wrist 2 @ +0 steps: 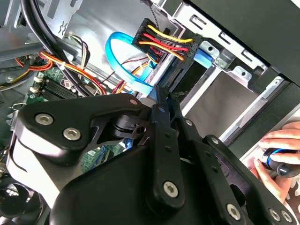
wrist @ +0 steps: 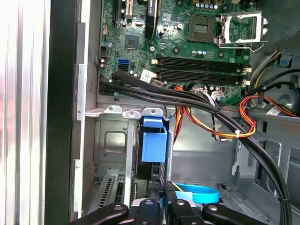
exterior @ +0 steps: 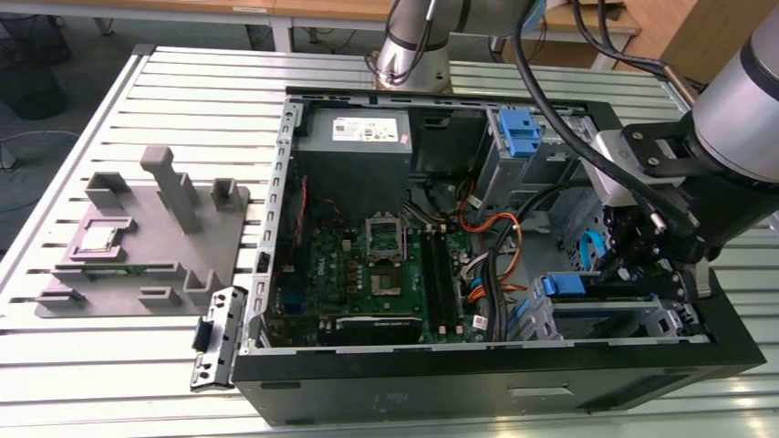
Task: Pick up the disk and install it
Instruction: 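Insert the first disk wire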
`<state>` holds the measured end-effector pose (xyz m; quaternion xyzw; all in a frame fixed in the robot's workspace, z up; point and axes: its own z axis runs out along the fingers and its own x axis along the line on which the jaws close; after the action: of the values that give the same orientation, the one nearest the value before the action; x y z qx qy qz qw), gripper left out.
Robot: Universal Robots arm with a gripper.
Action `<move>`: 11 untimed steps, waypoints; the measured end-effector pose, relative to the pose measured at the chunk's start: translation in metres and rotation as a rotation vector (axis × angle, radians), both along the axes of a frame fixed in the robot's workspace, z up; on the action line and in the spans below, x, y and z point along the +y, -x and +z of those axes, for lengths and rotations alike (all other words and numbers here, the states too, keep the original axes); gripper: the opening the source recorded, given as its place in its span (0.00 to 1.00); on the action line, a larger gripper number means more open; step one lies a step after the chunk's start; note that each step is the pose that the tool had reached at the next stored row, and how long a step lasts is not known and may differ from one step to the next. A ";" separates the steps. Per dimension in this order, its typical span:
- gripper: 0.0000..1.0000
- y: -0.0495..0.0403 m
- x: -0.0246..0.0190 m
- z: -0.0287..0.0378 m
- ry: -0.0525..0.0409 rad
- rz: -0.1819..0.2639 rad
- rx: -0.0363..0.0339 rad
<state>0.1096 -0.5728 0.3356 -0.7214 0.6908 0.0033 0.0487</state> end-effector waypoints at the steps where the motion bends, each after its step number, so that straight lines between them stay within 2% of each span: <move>1: 0.16 0.0000 -0.0003 0.0000 0.0001 0.000 0.0000; 11: 0.16 0.0000 -0.0004 -0.0024 0.0003 0.000 -0.0011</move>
<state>0.1096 -0.5732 0.3332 -0.7214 0.6908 0.0027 0.0490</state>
